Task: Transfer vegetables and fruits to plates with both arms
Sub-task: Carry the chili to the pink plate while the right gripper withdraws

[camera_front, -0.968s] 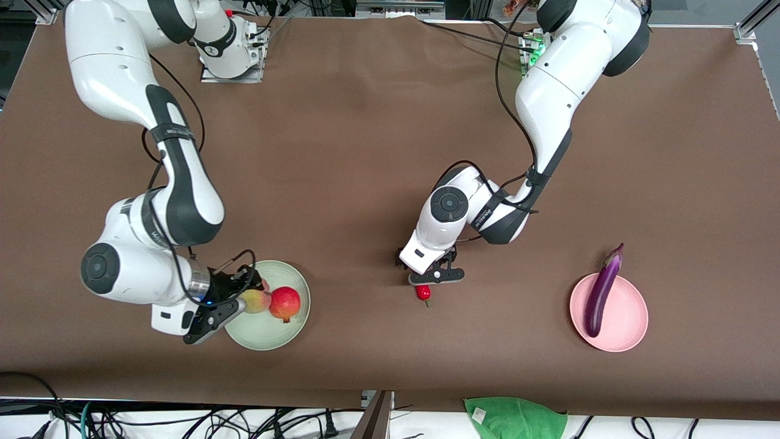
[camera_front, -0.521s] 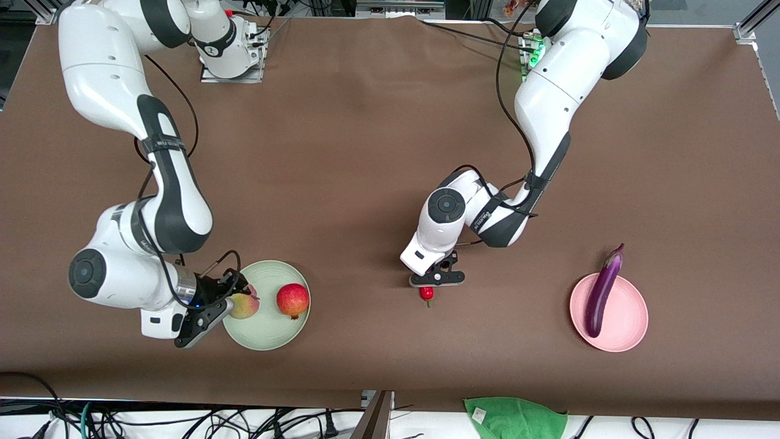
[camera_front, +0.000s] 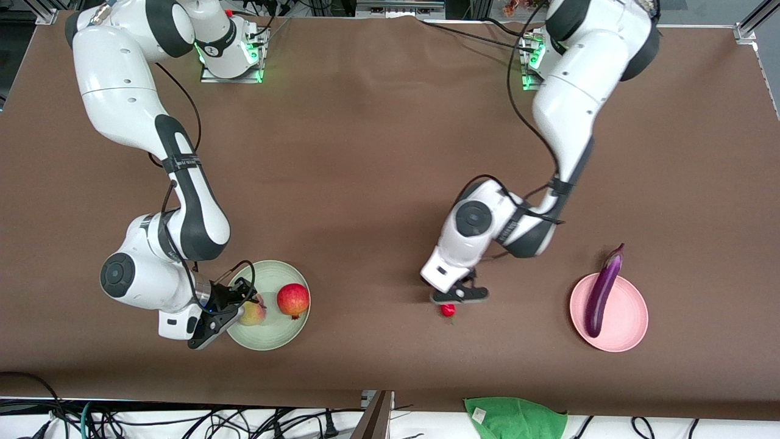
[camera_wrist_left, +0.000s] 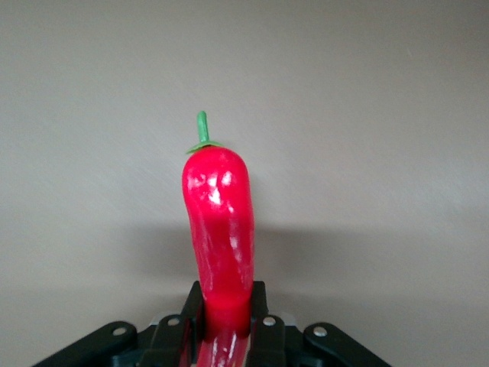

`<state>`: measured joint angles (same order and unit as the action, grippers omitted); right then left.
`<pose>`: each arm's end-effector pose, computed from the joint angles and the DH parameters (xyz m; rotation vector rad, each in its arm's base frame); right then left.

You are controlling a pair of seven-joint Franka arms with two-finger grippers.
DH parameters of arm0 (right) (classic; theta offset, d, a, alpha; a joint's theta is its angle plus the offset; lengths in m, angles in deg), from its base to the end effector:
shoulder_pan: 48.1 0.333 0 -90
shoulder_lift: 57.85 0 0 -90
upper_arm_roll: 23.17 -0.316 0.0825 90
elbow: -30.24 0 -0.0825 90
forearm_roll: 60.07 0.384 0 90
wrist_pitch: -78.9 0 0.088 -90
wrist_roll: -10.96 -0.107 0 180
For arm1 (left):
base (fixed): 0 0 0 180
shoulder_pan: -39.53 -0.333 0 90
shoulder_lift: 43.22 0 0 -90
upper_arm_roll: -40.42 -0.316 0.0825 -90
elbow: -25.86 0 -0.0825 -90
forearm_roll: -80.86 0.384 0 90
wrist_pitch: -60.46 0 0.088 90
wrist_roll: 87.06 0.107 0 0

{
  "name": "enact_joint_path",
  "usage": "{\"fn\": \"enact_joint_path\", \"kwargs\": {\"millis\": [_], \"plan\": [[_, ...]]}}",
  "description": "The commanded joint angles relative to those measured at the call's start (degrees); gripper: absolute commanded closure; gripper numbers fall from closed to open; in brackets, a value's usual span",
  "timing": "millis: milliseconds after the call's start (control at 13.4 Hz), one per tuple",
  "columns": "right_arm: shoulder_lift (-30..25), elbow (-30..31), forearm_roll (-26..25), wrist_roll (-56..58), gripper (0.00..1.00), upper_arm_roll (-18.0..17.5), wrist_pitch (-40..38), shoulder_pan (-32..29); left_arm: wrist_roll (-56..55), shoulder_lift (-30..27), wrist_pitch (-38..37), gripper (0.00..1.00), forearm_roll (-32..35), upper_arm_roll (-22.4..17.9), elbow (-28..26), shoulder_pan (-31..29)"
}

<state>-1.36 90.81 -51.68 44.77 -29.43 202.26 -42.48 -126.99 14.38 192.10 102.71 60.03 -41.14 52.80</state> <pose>0.7761 0.1384 0.2442 -2.7805 -0.9673 -0.2266 0.7000 -0.3427 0.2124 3.0503 0.1053 0.2468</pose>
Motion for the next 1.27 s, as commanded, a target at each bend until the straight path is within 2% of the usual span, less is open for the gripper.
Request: {"fn": "enact_joint_path", "kwargs": {"millis": [0, 223, 447, 521, 819, 968, 1191], "plan": [[-2.52, 1.04, 0.23, -2.34, 0.00, -0.34, -1.35, 0.44, 16.04, -3.09, -7.33, 1.00, -3.82, 3.25, 1.25, -7.36], [-6.90, 1.04, 0.05, -7.25, 0.00, -0.60, -8.80, 0.62, 32.05, -3.90, -17.27, 1.00, -4.54, 3.16, 4.77, -12.72], [-13.40, 1.04, -1.78, -14.89, 0.00, -0.34, -19.61, 1.76, 49.36, -4.07, -17.82, 1.00, -5.15, 2.90, 4.78, -18.61], [-14.81, 1.04, -4.23, -16.83, 0.00, -0.25, -22.25, 2.46, 52.72, -4.07, -17.82, 1.00, -5.07, 2.55, 4.61, -20.02], [-23.33, 2.88, -7.41, -26.50, 0.00, 0.02, -29.64, 2.29, 66.08, -3.90, -17.38, 1.00, -5.24, 1.49, 3.99, -25.56], [-31.57, 9.86, -7.68, -29.49, 0.00, 1.59, -34.13, 2.29, 67.60, -3.81, -17.21, 1.00, -6.65, 0.97, 3.73, -26.54], [-48.00, 31.72, -7.77, -29.59, 0.00, 2.21, -26.26, 2.29, 75.40, -3.55, -15.81, 1.00, -8.48, -2.54, 2.86, -28.20]]}}
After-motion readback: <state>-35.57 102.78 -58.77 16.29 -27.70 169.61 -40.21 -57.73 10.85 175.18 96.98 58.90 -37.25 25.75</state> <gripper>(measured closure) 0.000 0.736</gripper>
